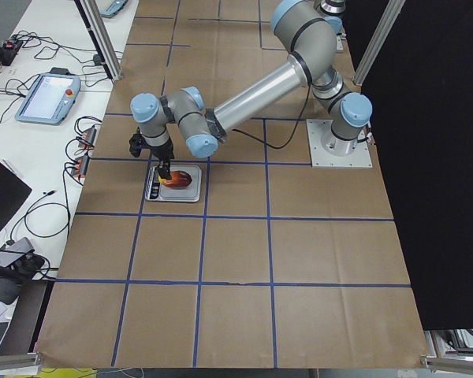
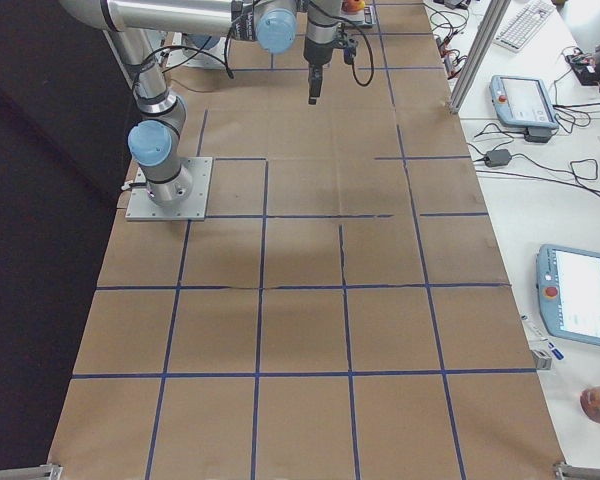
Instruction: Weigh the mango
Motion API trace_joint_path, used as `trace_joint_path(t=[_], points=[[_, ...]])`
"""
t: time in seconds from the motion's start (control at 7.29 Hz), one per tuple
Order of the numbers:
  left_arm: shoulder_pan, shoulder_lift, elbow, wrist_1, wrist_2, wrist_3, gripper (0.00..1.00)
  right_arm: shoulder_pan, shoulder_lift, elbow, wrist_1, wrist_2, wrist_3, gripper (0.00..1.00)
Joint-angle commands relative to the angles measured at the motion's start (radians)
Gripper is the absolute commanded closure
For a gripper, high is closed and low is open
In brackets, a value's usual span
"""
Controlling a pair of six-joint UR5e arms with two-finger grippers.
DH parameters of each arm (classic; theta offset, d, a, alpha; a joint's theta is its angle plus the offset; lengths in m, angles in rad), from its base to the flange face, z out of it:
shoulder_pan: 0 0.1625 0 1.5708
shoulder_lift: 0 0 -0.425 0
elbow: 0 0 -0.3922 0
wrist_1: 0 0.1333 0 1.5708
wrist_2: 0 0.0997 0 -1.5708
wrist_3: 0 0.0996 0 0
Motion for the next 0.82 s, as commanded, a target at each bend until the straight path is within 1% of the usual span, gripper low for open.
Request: trace_joint_path(t=[0.0, 0.14, 0.27, 0.41, 0.55, 0.69], points=[[-0.132, 0.205, -0.18, -0.003, -0.002, -0.161, 0.0, 0.0, 0.0, 0.0, 0.0, 0.0, 0.0, 0.0], [-0.206, 0.26, -0.227, -0.002, -0.003, -0.233, 0.0, 0.0, 0.0, 0.0, 0.0, 0.0, 0.0, 0.0], [-0.289, 0.3, -0.239, -0.002, -0.003, -0.274, 0.0, 0.0, 0.0, 0.0, 0.0, 0.0, 0.0, 0.0], [-0.375, 0.318, -0.25, -0.007, 0.0, -0.324, 0.0, 0.0, 0.0, 0.0, 0.0, 0.0, 0.0, 0.0], [-0.442, 0.339, -0.226, -0.039, -0.002, -0.353, 0.0, 0.0, 0.0, 0.0, 0.0, 0.0, 0.0, 0.0], [-0.448, 0.353, -0.212, -0.102, 0.0, -0.369, 0.0, 0.0, 0.0, 0.0, 0.0, 0.0, 0.0, 0.0]])
